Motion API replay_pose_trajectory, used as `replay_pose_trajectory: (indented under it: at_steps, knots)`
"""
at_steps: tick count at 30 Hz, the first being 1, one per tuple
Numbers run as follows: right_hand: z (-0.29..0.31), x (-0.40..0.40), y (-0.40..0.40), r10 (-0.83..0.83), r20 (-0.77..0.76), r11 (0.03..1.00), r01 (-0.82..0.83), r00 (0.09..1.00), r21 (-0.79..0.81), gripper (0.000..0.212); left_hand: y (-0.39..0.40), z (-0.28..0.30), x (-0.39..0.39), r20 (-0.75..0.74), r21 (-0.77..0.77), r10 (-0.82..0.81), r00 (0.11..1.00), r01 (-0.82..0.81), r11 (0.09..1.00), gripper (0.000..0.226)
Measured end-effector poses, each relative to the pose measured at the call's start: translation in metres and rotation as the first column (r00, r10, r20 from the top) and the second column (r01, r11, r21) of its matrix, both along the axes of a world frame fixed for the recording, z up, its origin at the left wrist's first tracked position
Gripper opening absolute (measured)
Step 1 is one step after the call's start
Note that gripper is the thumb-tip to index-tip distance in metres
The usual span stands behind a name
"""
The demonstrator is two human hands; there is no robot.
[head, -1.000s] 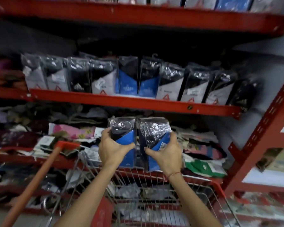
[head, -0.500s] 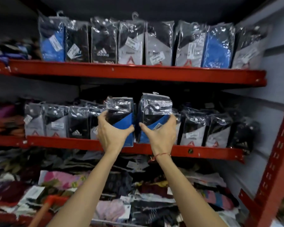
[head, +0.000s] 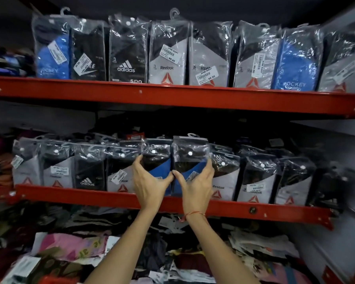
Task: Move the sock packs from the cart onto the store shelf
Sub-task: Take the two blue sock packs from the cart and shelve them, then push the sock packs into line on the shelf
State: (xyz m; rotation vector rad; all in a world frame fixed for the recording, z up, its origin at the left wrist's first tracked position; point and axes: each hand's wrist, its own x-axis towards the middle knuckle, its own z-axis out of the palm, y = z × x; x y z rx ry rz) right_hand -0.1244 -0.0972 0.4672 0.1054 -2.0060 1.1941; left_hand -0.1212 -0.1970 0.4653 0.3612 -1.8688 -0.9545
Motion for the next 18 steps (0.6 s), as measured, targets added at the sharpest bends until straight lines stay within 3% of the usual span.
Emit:
replay_pose_trajectory:
  at_steps: [9,12,15,18]
  knots:
    - [-0.014,0.003,0.010,0.015,0.136,0.980,-0.041,0.991,0.195,0.096,-0.007,-0.011,0.006,0.216,-0.117,-0.089,0.972,0.116,0.986,0.107]
    - [-0.016,0.009,0.016,-0.049,0.142,0.952,0.004,0.989,0.305,0.091,0.002,-0.004,0.020,0.207,-0.245,-0.041,0.977,0.092,0.965,0.107]
    - [-0.012,0.015,0.026,-0.100,0.064,0.915,0.066,0.993,0.397,0.075,0.012,0.004,0.028,0.095,-0.465,-0.031,0.995,0.072,0.882,0.105]
    - [0.006,0.012,0.049,-0.084,-0.179,0.880,0.157,0.980,0.448,0.057,0.016,0.023,0.022,0.147,-0.729,0.007,0.989,0.104,0.677,0.105]
